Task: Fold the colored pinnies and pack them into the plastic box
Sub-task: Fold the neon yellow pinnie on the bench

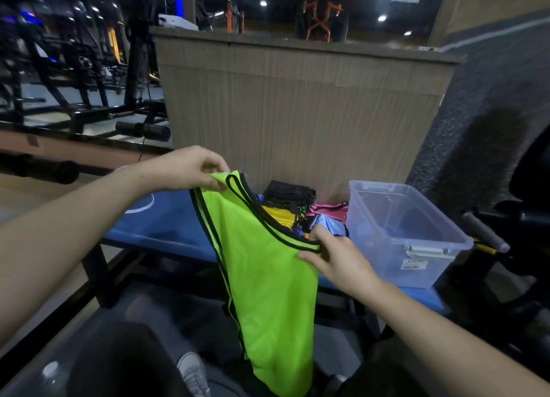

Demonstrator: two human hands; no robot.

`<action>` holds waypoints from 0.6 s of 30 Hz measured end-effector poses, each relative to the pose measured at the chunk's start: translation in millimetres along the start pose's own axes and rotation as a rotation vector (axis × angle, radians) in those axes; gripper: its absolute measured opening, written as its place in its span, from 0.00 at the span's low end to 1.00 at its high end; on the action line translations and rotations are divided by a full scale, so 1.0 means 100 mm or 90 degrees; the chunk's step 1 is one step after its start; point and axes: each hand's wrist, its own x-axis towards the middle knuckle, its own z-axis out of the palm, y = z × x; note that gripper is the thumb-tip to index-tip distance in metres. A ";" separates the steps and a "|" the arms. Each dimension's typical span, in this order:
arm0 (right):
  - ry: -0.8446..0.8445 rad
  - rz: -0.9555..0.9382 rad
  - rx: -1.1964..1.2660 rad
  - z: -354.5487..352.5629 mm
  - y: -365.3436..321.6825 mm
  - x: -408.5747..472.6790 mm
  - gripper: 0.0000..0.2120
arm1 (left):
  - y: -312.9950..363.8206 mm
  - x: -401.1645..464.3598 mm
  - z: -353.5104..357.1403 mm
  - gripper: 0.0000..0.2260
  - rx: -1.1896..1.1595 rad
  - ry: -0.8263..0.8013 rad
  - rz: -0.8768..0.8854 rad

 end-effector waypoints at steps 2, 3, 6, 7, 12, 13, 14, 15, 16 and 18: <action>0.021 -0.040 0.008 0.03 0.09 0.08 0.13 | -0.03 0.08 -0.03 0.06 -0.020 0.018 -0.005; 0.022 -0.051 0.008 0.06 0.16 0.14 0.13 | -0.05 0.13 -0.04 0.06 -0.032 0.024 -0.007; 0.004 -0.065 0.030 0.21 0.34 0.34 0.13 | -0.18 0.39 -0.05 0.07 -0.026 0.020 -0.005; -0.004 -0.066 0.041 0.26 0.39 0.40 0.12 | -0.23 0.49 -0.06 0.07 -0.021 0.018 -0.005; -0.003 0.023 0.127 0.47 0.66 0.72 0.12 | -0.38 1.02 -0.21 0.07 -0.012 0.009 -0.003; -0.001 0.036 0.158 0.49 0.70 0.80 0.13 | -0.39 1.10 -0.26 0.07 -0.005 0.003 -0.003; 0.005 0.046 0.187 0.50 0.73 0.87 0.14 | -0.41 1.17 -0.31 0.07 0.000 -0.003 0.001; 0.010 0.054 0.215 0.50 0.74 0.94 0.14 | -0.43 1.24 -0.37 0.08 0.006 -0.007 0.006; 0.012 0.064 0.242 0.47 0.75 1.01 0.15 | -0.44 1.30 -0.42 0.08 0.014 -0.013 0.011; 0.004 0.085 0.273 0.40 0.76 1.14 0.16 | -0.44 1.39 -0.53 0.08 0.013 -0.043 0.011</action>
